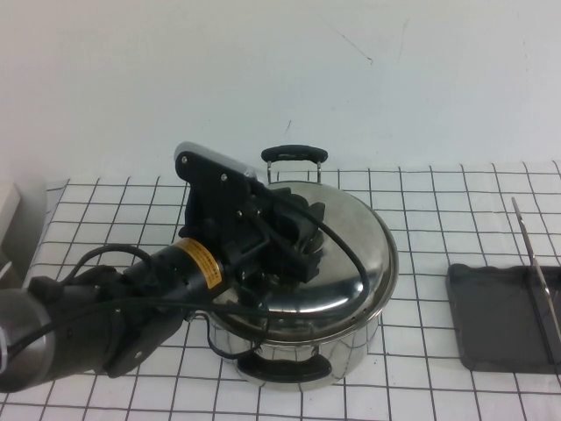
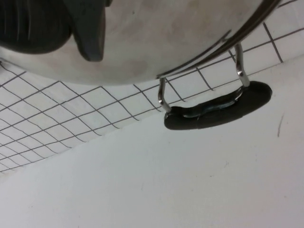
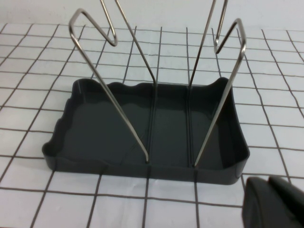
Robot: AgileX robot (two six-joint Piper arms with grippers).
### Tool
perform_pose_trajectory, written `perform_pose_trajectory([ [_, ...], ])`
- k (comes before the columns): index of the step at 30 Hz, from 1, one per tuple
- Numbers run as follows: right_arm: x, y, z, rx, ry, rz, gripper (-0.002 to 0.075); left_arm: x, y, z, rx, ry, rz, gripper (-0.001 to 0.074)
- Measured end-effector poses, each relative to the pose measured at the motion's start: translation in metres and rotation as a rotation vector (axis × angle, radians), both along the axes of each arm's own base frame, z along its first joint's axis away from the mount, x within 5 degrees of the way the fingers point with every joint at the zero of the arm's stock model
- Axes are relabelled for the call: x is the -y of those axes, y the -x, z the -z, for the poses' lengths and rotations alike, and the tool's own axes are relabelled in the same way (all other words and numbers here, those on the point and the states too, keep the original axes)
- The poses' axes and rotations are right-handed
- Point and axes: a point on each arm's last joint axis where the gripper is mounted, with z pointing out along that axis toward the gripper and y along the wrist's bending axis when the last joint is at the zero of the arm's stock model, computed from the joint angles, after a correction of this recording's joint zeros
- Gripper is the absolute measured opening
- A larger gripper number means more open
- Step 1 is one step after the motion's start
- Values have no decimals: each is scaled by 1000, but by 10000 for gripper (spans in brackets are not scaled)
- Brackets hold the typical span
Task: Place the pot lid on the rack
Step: Open the pot
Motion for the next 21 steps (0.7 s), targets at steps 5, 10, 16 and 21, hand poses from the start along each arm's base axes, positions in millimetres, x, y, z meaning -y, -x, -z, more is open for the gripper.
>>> perform_pose_trajectory([
  [5, 0, 0, 0, 0, 0, 0, -3, 1, 0, -3, 29, 19, 14, 322],
  [10, 0, 0, 0, 0, 0, 0, -3, 2, 10, -30, 158, 102, 80, 322],
  [16, 0, 0, 0, 0, 0, 0, -3, -7, 31, -76, 247, 258, 142, 322],
  [21, 0, 0, 0, 0, 0, 0, -3, -9, 36, -86, 102, 445, 168, 322],
])
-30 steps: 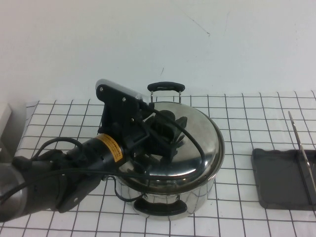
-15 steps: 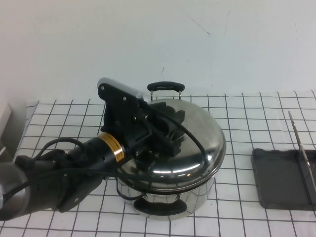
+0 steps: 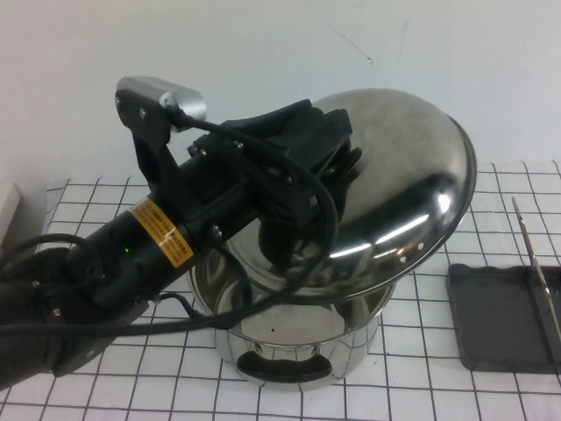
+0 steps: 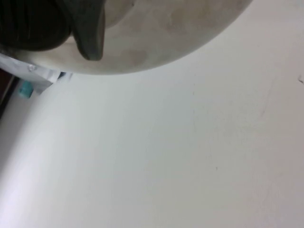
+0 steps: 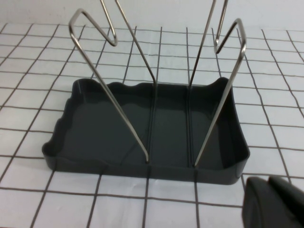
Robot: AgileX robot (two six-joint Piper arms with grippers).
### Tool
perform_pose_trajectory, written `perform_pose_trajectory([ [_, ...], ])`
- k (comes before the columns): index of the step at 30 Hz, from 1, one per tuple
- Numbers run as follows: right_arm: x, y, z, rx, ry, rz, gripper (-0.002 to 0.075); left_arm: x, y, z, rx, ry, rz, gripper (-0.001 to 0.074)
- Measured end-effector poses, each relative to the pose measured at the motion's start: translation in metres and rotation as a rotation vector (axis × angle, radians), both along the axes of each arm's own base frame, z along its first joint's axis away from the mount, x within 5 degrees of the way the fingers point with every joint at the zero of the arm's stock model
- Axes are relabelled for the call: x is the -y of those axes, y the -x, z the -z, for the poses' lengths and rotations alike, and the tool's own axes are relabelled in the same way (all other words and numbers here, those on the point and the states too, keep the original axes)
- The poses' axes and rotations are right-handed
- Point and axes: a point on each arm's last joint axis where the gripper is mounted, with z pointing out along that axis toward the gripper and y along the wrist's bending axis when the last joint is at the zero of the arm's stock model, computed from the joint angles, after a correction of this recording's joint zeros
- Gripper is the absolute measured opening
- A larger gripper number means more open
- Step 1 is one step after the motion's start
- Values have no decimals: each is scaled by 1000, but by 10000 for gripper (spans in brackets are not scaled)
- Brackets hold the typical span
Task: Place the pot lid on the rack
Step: Hand over the pot lid
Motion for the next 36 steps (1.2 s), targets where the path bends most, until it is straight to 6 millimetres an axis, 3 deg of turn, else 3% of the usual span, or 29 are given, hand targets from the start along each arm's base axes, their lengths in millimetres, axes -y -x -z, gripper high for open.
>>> perform_pose_trajectory([
  [9, 3, -1, -2, 21, 68, 11, -3, 9, 0, 8, -29, 108, 130, 321],
  [15, -7, -5, -20, 211, -630, 72, -3, 15, -4, 21, -111, 136, 172, 321],
  [18, -7, -5, -25, 254, -768, 85, -3, 16, -6, 26, -183, 163, 185, 321],
  [22, -7, -5, -26, 266, -829, 91, -3, 16, -10, 30, -231, 190, 175, 321],
  [28, -14, -3, -19, 129, -842, 52, -3, 17, -12, 27, -240, 213, 173, 321],
  [33, -21, 2, -55, 193, -842, -112, 16, 27, -20, 11, -194, 247, 194, 321],
  [36, -24, -2, -73, 181, -859, -165, 88, 39, -24, 5, -161, 246, 232, 321],
])
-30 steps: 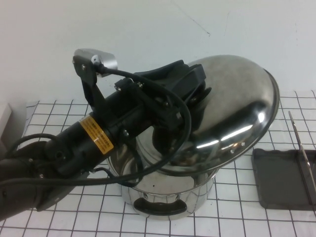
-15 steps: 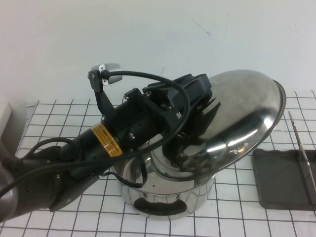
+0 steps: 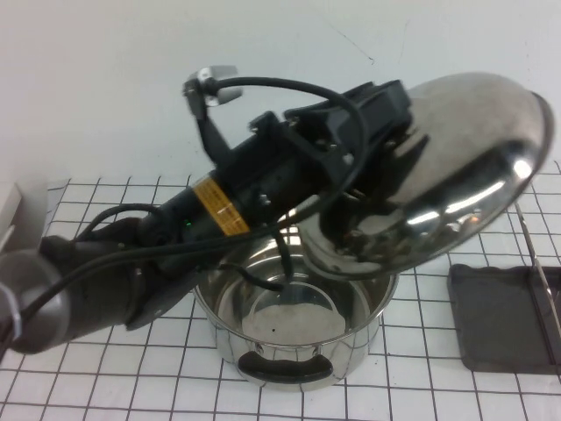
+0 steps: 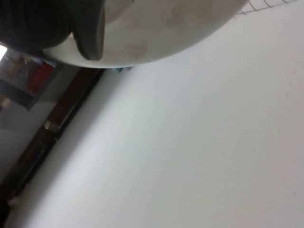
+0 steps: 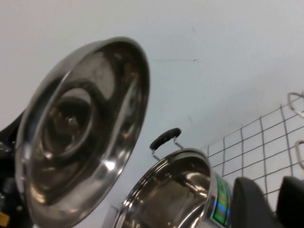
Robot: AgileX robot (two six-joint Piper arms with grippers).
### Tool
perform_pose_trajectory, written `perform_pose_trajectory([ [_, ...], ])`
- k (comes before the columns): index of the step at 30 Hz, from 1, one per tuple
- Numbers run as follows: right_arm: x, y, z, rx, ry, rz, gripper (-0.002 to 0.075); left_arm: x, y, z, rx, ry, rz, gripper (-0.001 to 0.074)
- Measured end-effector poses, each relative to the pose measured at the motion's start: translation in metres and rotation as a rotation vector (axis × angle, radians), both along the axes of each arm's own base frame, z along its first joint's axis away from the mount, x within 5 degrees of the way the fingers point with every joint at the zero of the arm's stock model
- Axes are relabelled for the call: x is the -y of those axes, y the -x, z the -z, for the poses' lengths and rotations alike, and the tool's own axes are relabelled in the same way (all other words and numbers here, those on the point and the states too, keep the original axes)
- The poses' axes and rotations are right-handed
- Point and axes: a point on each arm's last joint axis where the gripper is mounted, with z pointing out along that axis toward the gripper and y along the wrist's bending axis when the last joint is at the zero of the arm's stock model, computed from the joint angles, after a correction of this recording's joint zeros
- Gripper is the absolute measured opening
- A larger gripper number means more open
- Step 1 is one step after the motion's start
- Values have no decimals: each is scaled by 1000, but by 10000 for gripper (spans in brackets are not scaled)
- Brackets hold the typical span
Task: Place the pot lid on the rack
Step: Hand over the pot lid
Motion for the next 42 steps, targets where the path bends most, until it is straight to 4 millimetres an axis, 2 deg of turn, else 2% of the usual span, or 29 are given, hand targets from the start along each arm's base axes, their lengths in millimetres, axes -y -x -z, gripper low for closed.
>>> perform_pose_trajectory([
  [7, -9, -17, -38, -38, -13, -76, 417, 21, -2, 13, 21, -53, 73, 321],
  [10, -12, -28, -53, -49, -1, -79, 485, 23, -4, 20, -15, -58, 84, 321],
  [14, -17, -44, -68, -92, 1, -89, 503, 25, -6, 27, -48, -62, 90, 321],
  [21, -33, -71, -74, -230, -5, -172, 506, 31, -3, 26, -63, -43, 93, 321],
  [31, -47, -86, -98, -99, -102, -292, 506, 30, -4, 26, -67, -36, 85, 321],
  [42, -67, -110, -94, -136, -108, -440, 506, 42, 6, 32, -53, -88, 114, 321],
])
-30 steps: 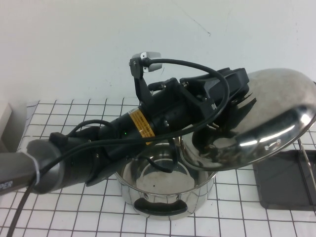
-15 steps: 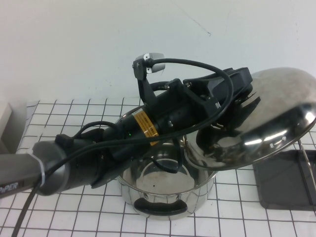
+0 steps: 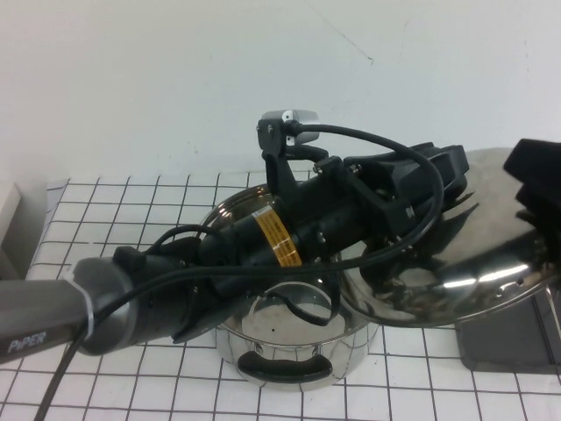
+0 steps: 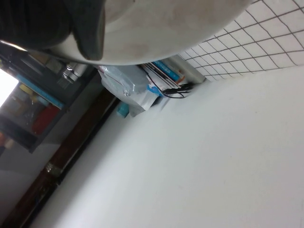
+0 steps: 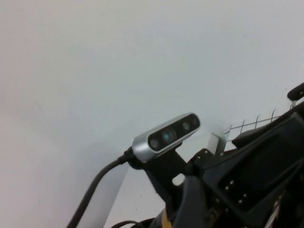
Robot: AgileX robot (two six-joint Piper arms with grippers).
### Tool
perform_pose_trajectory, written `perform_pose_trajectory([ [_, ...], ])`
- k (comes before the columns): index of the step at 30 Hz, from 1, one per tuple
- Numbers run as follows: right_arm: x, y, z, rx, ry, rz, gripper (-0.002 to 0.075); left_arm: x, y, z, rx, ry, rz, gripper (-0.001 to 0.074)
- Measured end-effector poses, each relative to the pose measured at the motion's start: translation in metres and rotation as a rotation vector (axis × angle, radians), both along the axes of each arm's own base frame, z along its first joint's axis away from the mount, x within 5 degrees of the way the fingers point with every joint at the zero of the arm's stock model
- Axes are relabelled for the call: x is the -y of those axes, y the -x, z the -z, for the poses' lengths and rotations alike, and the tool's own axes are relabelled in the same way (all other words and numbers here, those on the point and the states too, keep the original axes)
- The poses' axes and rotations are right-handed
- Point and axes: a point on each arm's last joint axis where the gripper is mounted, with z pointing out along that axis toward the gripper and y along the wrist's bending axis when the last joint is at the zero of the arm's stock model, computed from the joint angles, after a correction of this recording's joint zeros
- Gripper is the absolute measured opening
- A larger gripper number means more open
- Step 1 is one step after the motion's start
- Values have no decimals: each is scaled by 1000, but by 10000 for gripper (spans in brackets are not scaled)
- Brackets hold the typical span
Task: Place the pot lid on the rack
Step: Hand over the pot lid
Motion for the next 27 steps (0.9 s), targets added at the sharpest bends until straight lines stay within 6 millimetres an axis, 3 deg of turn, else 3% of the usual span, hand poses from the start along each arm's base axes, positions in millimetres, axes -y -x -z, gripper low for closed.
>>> perform_pose_trajectory([
  [5, -4, -2, -7, 57, 32, -41, 506, -2, -3, 0, 5, 11, -30, 321],
  [14, -6, 2, -48, 256, 61, -88, 506, -17, -21, -5, 4, 59, -130, 321],
  [21, -1, 6, -53, 293, 82, -34, 506, -34, -37, -5, -60, 97, -182, 321],
  [27, 1, 3, -53, 288, 91, 0, 506, -34, -37, -5, -78, 106, -177, 321],
])
